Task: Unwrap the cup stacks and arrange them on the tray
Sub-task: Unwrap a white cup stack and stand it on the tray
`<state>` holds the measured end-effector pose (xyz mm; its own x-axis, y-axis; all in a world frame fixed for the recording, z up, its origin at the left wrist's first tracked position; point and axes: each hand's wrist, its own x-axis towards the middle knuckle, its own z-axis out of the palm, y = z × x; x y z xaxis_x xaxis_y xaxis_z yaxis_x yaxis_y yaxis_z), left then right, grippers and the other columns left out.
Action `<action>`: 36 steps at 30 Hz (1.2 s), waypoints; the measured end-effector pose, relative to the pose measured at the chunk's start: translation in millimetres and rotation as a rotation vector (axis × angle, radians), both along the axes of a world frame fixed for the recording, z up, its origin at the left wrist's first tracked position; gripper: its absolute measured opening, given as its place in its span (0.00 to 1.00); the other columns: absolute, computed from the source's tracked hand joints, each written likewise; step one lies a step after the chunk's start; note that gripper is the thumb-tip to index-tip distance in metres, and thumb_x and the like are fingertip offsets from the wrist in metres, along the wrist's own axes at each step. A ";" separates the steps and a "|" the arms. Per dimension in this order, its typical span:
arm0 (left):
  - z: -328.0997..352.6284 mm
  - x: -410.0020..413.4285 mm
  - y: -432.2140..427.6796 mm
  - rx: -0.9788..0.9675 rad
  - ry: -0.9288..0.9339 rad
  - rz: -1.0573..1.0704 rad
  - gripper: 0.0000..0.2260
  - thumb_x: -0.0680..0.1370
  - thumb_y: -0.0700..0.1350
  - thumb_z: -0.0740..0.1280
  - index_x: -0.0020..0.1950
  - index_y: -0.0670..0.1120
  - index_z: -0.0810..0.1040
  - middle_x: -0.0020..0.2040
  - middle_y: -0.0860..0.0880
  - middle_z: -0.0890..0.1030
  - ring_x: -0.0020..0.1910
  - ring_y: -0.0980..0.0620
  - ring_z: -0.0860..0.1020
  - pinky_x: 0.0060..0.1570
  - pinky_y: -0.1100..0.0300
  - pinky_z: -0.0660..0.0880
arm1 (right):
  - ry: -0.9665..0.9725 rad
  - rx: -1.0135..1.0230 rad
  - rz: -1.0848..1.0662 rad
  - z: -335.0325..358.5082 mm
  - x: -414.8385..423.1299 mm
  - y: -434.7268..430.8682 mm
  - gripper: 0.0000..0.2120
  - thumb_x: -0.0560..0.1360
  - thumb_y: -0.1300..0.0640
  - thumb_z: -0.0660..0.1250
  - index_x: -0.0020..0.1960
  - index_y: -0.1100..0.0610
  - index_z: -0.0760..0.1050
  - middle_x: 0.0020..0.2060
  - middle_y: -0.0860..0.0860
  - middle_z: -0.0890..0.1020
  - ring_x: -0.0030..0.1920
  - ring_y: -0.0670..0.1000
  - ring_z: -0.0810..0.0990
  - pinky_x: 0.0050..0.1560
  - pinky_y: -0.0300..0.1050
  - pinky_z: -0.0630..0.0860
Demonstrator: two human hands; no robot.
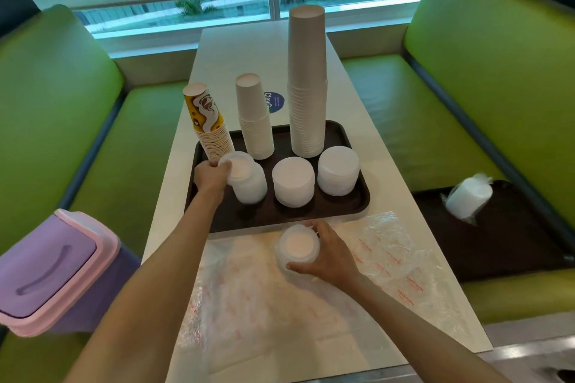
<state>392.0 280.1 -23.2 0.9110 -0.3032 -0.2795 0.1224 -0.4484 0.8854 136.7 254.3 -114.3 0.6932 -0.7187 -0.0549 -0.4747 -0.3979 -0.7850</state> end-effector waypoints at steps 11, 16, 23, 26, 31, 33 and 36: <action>-18.9 4.7 -22.6 0.263 -0.131 -0.138 0.18 0.78 0.42 0.67 0.66 0.37 0.73 0.65 0.38 0.73 0.62 0.40 0.74 0.59 0.52 0.73 | 0.059 0.006 0.025 3.7 2.0 -4.1 0.43 0.53 0.30 0.73 0.62 0.47 0.66 0.58 0.42 0.74 0.56 0.44 0.74 0.53 0.36 0.70; -23.4 0.0 -19.3 0.343 -0.284 -0.176 0.16 0.80 0.44 0.63 0.66 0.40 0.73 0.67 0.38 0.67 0.64 0.39 0.69 0.59 0.49 0.71 | 0.062 -0.011 0.023 1.9 0.4 -5.5 0.41 0.57 0.36 0.79 0.63 0.48 0.66 0.58 0.43 0.74 0.56 0.45 0.74 0.53 0.37 0.71; -26.0 -14.8 -13.8 0.369 -0.426 -0.433 0.35 0.76 0.57 0.67 0.77 0.48 0.57 0.76 0.42 0.55 0.74 0.38 0.56 0.69 0.41 0.61 | 0.057 -0.018 0.034 1.2 2.0 -5.7 0.41 0.57 0.36 0.79 0.63 0.48 0.66 0.58 0.43 0.74 0.56 0.44 0.74 0.55 0.37 0.73; -33.2 -14.6 -14.3 0.386 -0.430 -0.491 0.38 0.74 0.56 0.70 0.77 0.48 0.56 0.76 0.43 0.57 0.74 0.39 0.59 0.69 0.42 0.62 | 0.064 -0.020 0.033 1.6 3.1 -5.6 0.41 0.57 0.36 0.78 0.63 0.47 0.65 0.58 0.43 0.74 0.55 0.43 0.73 0.54 0.36 0.72; -35.6 -16.1 -15.1 0.403 -0.416 -0.494 0.37 0.74 0.54 0.71 0.76 0.47 0.57 0.75 0.42 0.59 0.72 0.39 0.62 0.68 0.43 0.65 | 0.049 -0.014 0.028 0.8 2.0 -4.5 0.40 0.57 0.36 0.79 0.62 0.47 0.65 0.58 0.42 0.74 0.55 0.43 0.73 0.54 0.36 0.72; -35.6 -16.9 -13.7 0.390 -0.401 -0.491 0.39 0.73 0.54 0.72 0.77 0.47 0.55 0.75 0.42 0.59 0.73 0.39 0.60 0.69 0.42 0.64 | 0.051 -0.009 0.023 0.2 1.8 -3.8 0.41 0.57 0.36 0.78 0.63 0.47 0.65 0.59 0.42 0.73 0.56 0.43 0.73 0.55 0.37 0.73; -29.3 -23.3 -7.0 0.305 -0.451 -0.417 0.40 0.73 0.54 0.72 0.77 0.47 0.54 0.77 0.43 0.57 0.75 0.41 0.58 0.70 0.43 0.60 | 0.043 0.004 0.025 -1.0 2.2 -4.0 0.42 0.56 0.35 0.79 0.63 0.47 0.65 0.59 0.43 0.73 0.56 0.44 0.73 0.56 0.39 0.73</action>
